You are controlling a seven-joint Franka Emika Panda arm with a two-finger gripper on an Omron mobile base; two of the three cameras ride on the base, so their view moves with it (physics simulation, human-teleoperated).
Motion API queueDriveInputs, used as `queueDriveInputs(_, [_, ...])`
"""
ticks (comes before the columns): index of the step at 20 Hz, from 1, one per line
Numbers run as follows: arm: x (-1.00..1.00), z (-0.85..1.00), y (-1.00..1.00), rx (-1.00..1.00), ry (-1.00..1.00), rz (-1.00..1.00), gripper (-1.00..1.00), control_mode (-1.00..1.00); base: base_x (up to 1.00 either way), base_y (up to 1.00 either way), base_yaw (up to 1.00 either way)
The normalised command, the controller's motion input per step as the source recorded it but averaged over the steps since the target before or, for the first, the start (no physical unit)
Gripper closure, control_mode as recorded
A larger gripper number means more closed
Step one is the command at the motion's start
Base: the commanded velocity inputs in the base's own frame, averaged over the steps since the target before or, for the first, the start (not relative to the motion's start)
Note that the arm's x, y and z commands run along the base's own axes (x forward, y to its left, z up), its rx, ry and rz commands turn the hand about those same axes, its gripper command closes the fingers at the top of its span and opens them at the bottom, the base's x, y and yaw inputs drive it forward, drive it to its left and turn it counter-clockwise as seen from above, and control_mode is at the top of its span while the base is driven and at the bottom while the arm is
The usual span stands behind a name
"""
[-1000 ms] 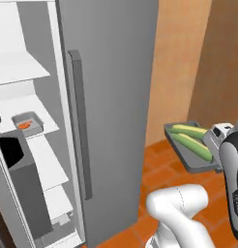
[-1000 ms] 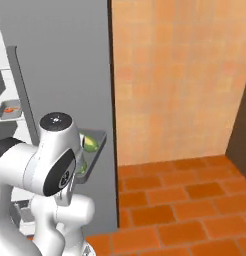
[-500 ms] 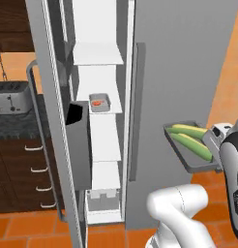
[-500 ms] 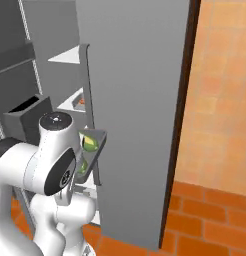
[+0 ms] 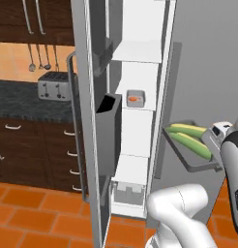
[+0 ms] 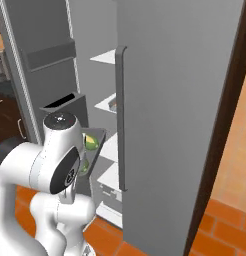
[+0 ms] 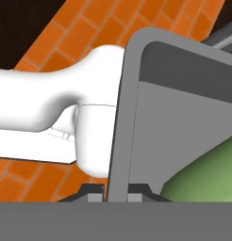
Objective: Take the meat container that has the shrimp and place it on the second highest rack of the freezer. Then take the vegetable container that has the corns and place it on the highest rack of the freezer.
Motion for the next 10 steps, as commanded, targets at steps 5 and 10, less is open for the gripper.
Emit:
queueDriveInputs(5, [0.0, 0.0, 0.0, 0.0, 0.0, 0.0, 1.0, 1.0, 0.16, 0.25, 0.17])
queueDriveInputs(10, [0.0, 0.0, 0.0, 0.0, 0.0, 0.0, 1.0, 1.0, 0.17, 0.3, 0.11])
